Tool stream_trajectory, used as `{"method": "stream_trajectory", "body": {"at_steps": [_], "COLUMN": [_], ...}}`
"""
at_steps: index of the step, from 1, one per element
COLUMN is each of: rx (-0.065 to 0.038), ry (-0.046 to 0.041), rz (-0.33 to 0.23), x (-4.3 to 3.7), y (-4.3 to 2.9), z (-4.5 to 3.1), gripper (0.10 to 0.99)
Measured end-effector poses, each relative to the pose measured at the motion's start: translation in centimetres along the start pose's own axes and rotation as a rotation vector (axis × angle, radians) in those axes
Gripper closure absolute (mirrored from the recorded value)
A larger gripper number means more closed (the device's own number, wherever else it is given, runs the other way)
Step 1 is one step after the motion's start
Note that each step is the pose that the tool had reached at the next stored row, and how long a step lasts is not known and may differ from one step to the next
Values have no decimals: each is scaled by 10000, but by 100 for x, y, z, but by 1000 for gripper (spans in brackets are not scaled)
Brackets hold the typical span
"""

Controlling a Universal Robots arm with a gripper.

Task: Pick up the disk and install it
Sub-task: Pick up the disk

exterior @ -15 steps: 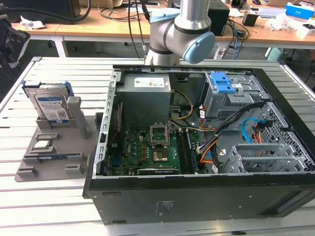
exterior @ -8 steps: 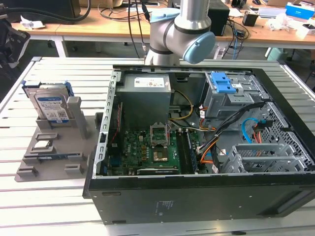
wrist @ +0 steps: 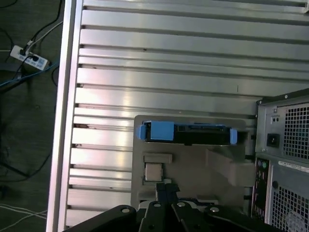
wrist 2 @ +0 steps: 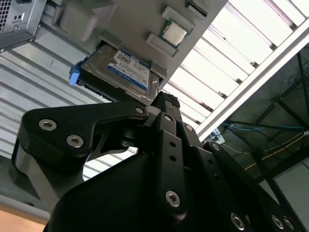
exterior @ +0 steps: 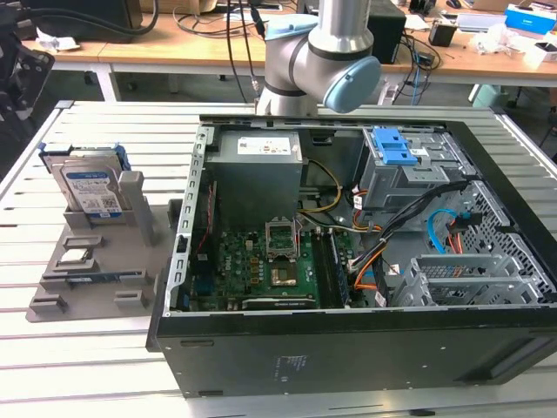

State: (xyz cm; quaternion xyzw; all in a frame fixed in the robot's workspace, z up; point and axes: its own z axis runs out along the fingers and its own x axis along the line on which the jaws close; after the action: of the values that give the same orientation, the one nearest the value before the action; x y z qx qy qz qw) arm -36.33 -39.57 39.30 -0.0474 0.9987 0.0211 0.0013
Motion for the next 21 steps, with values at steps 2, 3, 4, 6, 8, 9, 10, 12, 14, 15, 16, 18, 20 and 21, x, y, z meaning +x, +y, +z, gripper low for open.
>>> {"method": "stream_trajectory", "body": {"at_steps": [2, 3, 4, 6, 8, 9, 10, 12, 14, 15, 16, 18, 20, 21], "rx": [-2, -4, -5, -8, -9, -10, -11, -13, -14, -15, -15, -16, -19, -20], "ry": [18, 32, 46, 71, 86, 92, 102, 117, 128, 137, 142, 156, 176, 182], "rz": [-437, -762, -1088, -1710, -2055, -2209, -2440, -2779, -3076, -3267, -3405, -3712, -4193, -4336], "x": [0, 0, 0, 0, 0, 0, 0, 0, 0, 0, 0, 0, 0, 0], "y": [0, 0, 0, 0, 0, 0, 0, 0, 0, 0, 0, 0, 0, 0], "z": [0, 0, 0, 0, 0, 0, 0, 0, 0, 0, 0, 0, 0, 0], "gripper": [980, 980, 980, 980, 980, 980, 980, 980, 980, 980, 980, 980, 980, 980]}}
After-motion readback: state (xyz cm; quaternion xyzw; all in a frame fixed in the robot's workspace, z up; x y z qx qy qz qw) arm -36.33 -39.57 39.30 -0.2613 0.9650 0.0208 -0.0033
